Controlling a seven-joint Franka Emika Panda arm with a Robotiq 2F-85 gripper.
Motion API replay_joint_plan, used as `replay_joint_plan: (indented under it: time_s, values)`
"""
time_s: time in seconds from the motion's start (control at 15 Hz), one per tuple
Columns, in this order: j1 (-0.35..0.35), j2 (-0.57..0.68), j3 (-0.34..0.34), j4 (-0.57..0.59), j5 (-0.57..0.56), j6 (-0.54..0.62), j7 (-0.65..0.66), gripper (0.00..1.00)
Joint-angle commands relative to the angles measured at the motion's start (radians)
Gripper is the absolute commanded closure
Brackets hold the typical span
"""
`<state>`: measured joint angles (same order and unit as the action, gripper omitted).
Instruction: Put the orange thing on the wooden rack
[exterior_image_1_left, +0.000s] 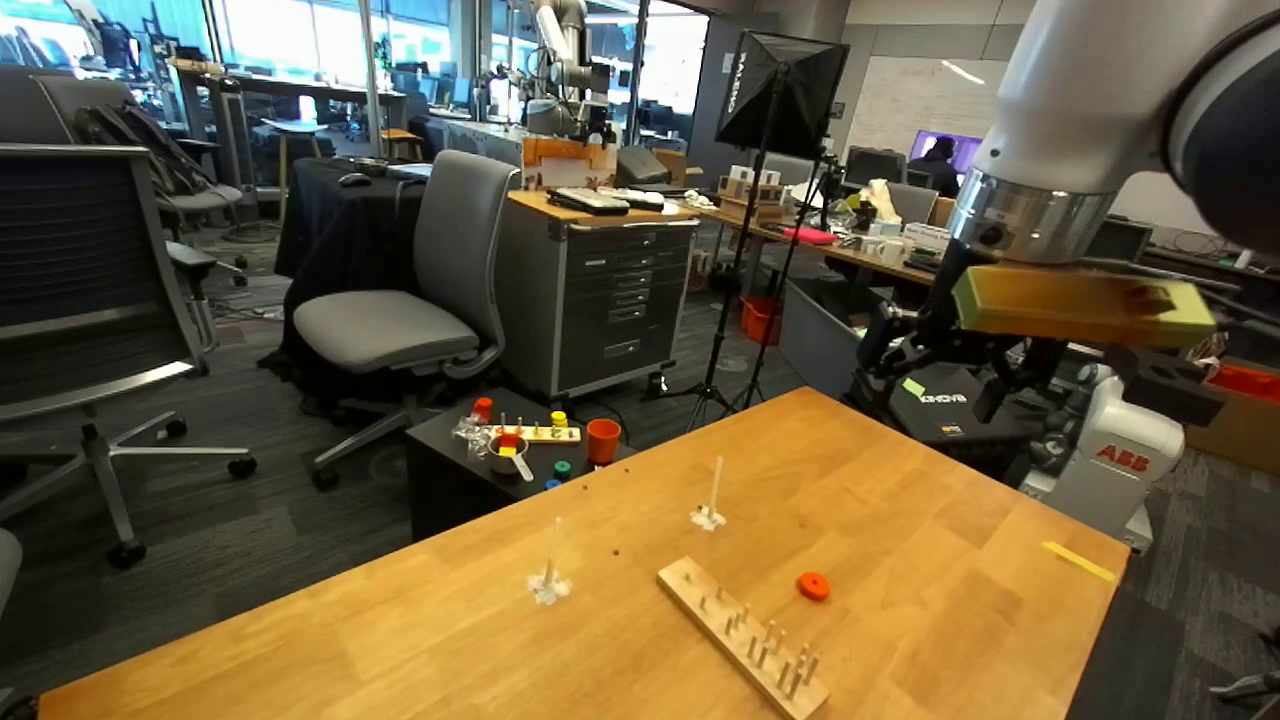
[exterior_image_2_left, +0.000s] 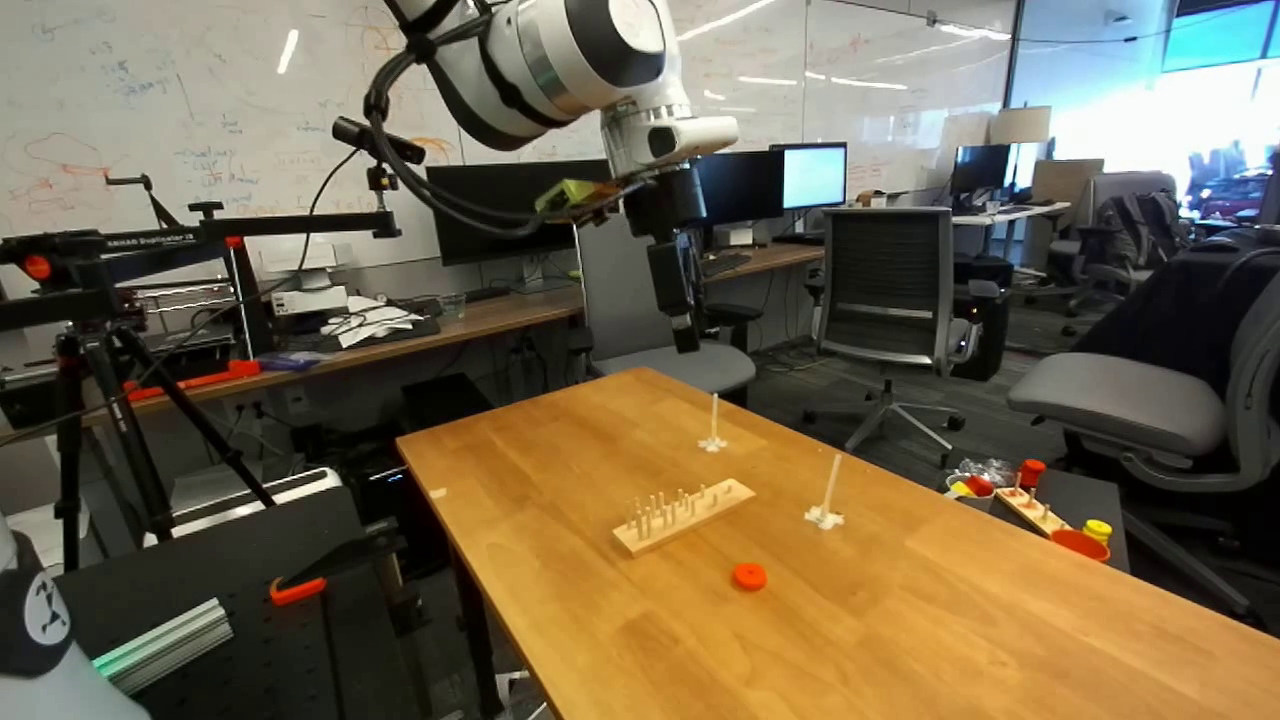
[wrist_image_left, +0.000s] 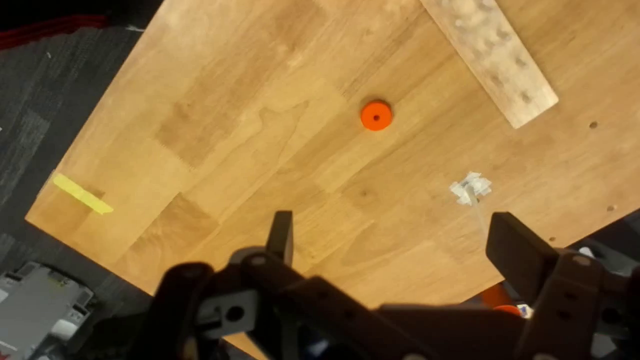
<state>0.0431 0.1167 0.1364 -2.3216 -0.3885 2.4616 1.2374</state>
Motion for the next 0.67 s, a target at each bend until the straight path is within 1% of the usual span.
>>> replay_joint_plan:
  time_s: [0.0, 0.07, 0.13, 0.2, 0.27, 0.33, 0.4, 0.53, 0.6]
  values:
    - [0.034, 0.137, -0.089, 0.044, -0.013, 0.12, 0.178, 0.0]
    - [0.042, 0.167, -0.115, 0.054, -0.005, 0.144, 0.213, 0.0]
    - [0.055, 0.191, -0.136, 0.069, 0.012, 0.14, 0.249, 0.0]
    - [0.063, 0.212, -0.148, 0.082, 0.025, 0.125, 0.233, 0.0]
    - [0.041, 0.211, -0.121, 0.085, 0.087, 0.067, 0.08, 0.0]
    - [0.011, 0.203, -0.093, 0.078, 0.124, 0.029, -0.032, 0.0]
    - [-0.043, 0.195, -0.044, 0.07, 0.144, 0.02, -0.098, 0.0]
    - [-0.081, 0.171, -0.012, 0.069, 0.179, -0.041, -0.244, 0.0]
    - [-0.083, 0.165, -0.019, 0.081, 0.188, -0.086, -0.314, 0.0]
